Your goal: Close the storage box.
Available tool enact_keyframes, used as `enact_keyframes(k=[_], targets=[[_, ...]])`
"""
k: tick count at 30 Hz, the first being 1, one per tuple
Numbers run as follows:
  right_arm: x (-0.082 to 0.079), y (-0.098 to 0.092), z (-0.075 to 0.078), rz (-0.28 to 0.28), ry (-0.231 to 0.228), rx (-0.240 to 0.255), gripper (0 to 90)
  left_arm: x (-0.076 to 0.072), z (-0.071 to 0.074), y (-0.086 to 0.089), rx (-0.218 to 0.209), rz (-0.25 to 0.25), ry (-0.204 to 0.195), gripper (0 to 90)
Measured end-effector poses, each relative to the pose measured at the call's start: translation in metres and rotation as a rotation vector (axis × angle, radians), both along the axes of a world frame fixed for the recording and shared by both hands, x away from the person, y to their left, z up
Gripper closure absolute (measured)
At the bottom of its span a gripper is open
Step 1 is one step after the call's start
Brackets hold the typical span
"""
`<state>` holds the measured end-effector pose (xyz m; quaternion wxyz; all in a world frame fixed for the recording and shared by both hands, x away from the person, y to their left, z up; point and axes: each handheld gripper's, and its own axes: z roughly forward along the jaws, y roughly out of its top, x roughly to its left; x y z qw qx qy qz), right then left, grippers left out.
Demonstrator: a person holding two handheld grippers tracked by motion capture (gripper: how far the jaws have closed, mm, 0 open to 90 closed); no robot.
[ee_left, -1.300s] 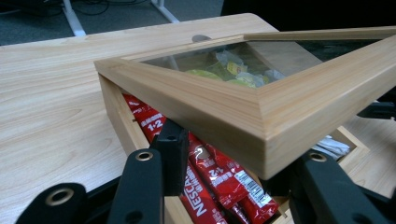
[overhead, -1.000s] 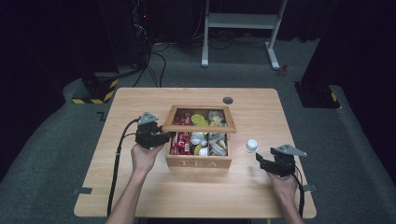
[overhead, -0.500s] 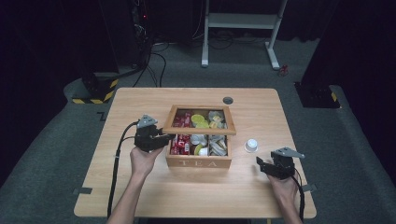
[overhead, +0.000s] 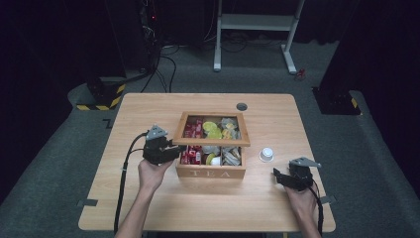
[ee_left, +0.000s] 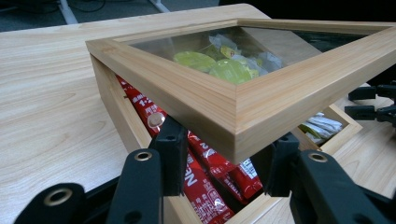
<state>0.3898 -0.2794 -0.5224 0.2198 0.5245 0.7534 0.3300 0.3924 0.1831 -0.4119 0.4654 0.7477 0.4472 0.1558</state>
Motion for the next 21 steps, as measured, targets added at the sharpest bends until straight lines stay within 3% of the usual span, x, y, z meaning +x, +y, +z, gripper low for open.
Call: enact_keyframes(k=[4,21], targets=[[0.0002,0.0022,-0.0004,0.004,-0.009,-0.031,30.2,-0.0023,-0.0014,0.0001,-0.006,-0.002,0.003,59.0],[0.0012,0.003,-0.0004,0.002,-0.007,-0.031,30.1,-0.0096,-0.0098,0.0004,0.017,-0.025,0.002,53.1]])
